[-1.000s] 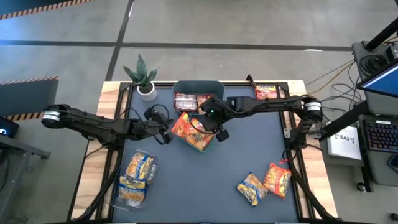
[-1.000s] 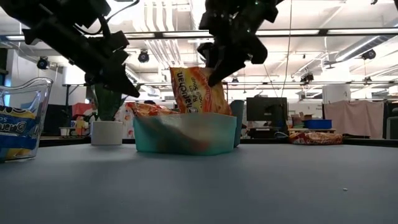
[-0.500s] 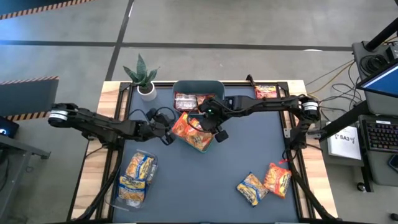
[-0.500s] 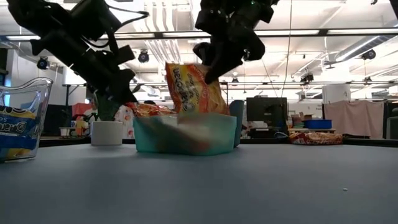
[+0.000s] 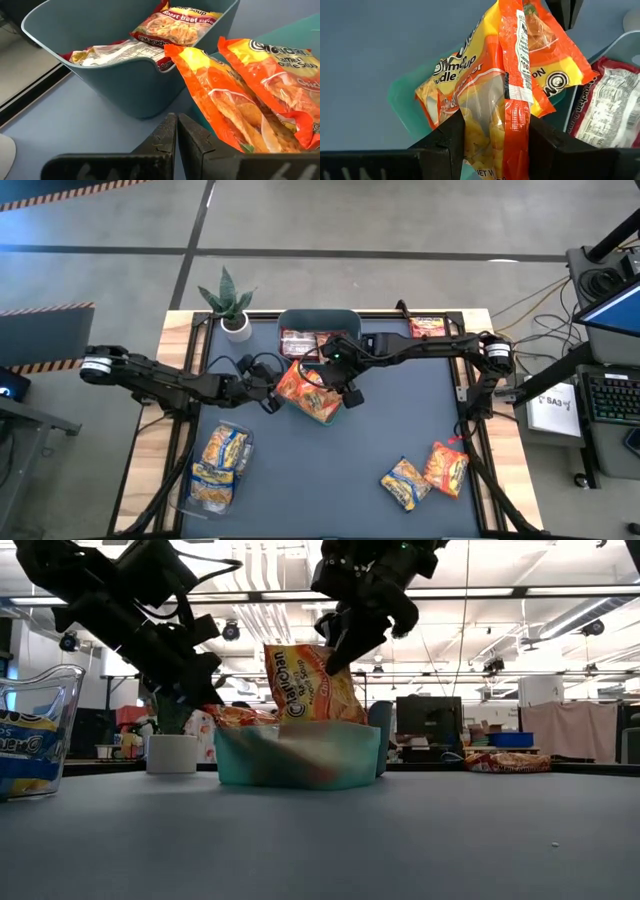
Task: Sort Maruchan noodles
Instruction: Put the orange noodle pack into the green bin
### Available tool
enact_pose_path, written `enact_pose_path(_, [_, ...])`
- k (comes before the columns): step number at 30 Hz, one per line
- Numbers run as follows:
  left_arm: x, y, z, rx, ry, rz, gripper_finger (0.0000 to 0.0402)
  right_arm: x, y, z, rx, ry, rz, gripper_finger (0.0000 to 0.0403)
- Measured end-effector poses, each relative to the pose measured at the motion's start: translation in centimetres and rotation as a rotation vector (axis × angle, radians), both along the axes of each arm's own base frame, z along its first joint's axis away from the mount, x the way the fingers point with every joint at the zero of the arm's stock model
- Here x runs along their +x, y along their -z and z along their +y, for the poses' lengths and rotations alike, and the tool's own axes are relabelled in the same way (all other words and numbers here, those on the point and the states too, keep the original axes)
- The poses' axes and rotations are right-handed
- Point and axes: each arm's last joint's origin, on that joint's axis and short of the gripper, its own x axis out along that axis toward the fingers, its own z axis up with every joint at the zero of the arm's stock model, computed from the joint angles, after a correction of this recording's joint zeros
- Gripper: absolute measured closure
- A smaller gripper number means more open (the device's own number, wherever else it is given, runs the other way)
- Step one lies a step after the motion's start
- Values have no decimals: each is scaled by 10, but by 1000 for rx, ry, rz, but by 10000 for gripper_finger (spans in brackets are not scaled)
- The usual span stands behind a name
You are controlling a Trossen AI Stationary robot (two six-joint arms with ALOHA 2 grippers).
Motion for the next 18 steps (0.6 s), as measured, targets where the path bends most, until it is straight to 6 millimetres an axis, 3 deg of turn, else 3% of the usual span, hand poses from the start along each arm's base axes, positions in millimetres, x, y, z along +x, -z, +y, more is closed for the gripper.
enact_pose_path(9, [0, 0, 0, -3, 4, -7, 402, 0, 1, -1, -25, 63, 13, 262])
enact_pose_path(18, [1, -1, 0, -4, 5, -14, 402, -2, 2, 2, -77, -45, 22, 272])
